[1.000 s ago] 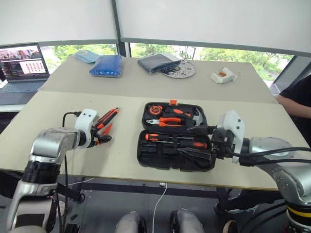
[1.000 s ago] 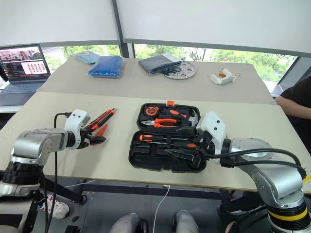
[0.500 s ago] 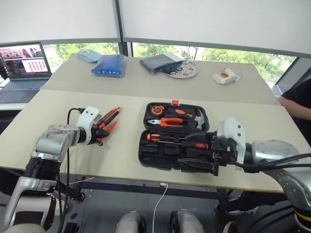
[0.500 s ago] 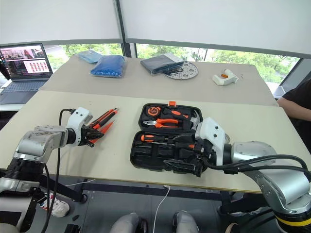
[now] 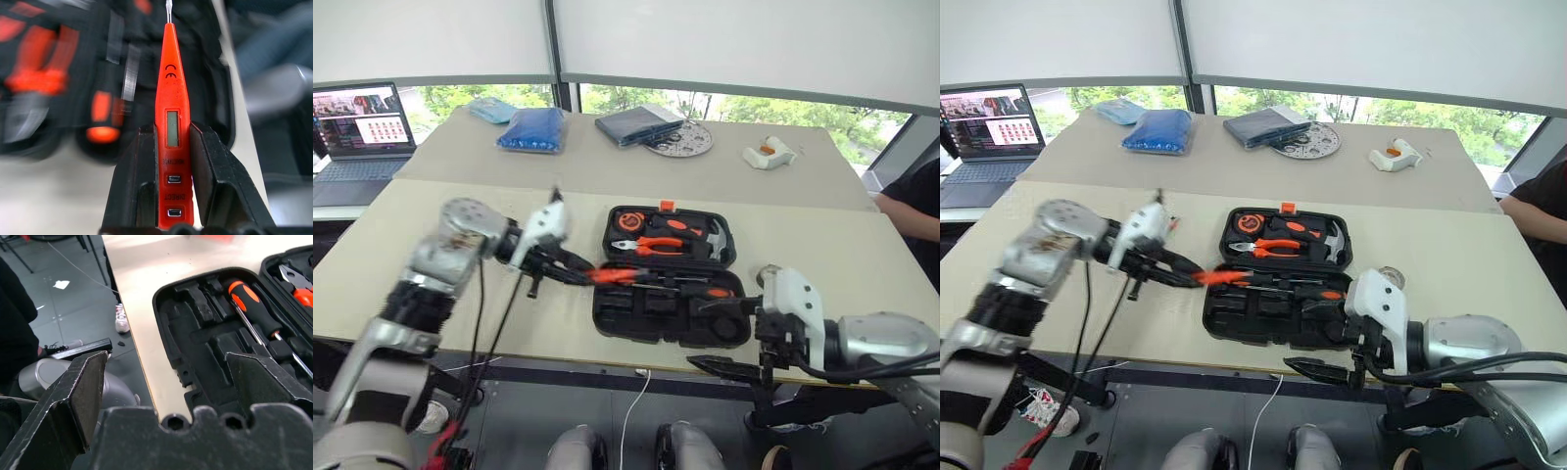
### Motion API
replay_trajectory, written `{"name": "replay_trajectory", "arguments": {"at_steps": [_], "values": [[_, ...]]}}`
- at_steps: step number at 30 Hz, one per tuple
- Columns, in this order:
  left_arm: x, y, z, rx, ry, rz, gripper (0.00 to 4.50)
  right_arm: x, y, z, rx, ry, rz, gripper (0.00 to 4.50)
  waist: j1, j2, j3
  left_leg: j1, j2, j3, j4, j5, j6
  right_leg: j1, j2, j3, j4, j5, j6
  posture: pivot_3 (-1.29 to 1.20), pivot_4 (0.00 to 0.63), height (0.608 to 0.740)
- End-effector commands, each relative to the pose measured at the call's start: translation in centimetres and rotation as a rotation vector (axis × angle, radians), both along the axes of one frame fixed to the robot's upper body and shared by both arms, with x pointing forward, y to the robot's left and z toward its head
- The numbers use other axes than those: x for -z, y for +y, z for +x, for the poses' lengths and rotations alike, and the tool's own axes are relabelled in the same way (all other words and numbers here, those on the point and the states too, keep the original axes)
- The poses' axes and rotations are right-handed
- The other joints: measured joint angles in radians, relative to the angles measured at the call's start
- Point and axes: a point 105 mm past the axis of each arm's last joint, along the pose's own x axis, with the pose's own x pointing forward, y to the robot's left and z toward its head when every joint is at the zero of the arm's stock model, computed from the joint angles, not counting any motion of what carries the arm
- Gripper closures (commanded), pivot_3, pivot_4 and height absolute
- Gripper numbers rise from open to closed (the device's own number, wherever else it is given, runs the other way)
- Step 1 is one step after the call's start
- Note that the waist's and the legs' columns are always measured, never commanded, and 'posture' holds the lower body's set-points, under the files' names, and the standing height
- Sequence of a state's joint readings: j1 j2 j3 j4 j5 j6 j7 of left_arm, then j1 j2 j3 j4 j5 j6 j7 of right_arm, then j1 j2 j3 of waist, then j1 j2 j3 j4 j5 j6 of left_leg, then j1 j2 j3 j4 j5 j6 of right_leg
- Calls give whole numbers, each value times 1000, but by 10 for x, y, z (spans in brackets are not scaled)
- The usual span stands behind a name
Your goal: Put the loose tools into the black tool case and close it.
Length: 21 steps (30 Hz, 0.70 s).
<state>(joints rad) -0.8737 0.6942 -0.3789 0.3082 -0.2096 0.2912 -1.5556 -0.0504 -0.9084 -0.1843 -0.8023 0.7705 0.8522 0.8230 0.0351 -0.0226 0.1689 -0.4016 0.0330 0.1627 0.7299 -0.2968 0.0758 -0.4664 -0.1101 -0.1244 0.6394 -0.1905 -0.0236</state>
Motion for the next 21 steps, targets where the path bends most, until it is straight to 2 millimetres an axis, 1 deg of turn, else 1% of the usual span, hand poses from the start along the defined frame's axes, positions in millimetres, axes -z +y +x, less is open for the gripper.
{"name": "replay_trajectory", "arguments": {"at_steps": [1, 4, 11, 15, 19, 21], "values": [[0, -12, 17, -6, -44, 52, 4044, -8, 6, -6, -14, -62, 17, 0, 1, 0, 0, -1, 0, 0, 1, 0, 1, 0, 0, 0, 0, 0, 0, 0, 150, 718], [6, -22, 25, 5, -66, 80, 4044, -8, 4, -9, 2, -64, 17, 0, 1, -1, 0, -2, 0, 0, 1, -1, 2, -1, 0, 0, -1, 0, 0, 0, 150, 718], [10, -41, 25, 60, -27, 79, 4044, -8, 0, -6, 34, -73, 12, 0, 1, -1, 0, -3, 0, 0, 1, -2, 5, 0, 1, -1, -6, 2, 4, 0, 150, 718], [6, -51, 23, 61, 24, 62, 4044, -7, 2, -4, 41, -76, 15, 0, 1, -1, 0, -3, 0, 0, 2, -3, 7, 1, 1, -1, -9, 4, 6, 0, 150, 718], [7, -54, 21, 59, 54, 73, 4044, -5, 0, -2, 51, -73, 16, 0, 0, -1, 0, -4, 0, 0, 3, -4, 8, 1, 1, -1, -10, 4, 7, 0, 150, 718], [12, -53, 22, 66, 24, 97, 4044, -4, 0, -2, 56, -75, 20, 0, 0, -1, 0, -4, 0, 0, 3, -4, 8, 1, 1, -1, -10, 4, 7, 0, 150, 718]]}}
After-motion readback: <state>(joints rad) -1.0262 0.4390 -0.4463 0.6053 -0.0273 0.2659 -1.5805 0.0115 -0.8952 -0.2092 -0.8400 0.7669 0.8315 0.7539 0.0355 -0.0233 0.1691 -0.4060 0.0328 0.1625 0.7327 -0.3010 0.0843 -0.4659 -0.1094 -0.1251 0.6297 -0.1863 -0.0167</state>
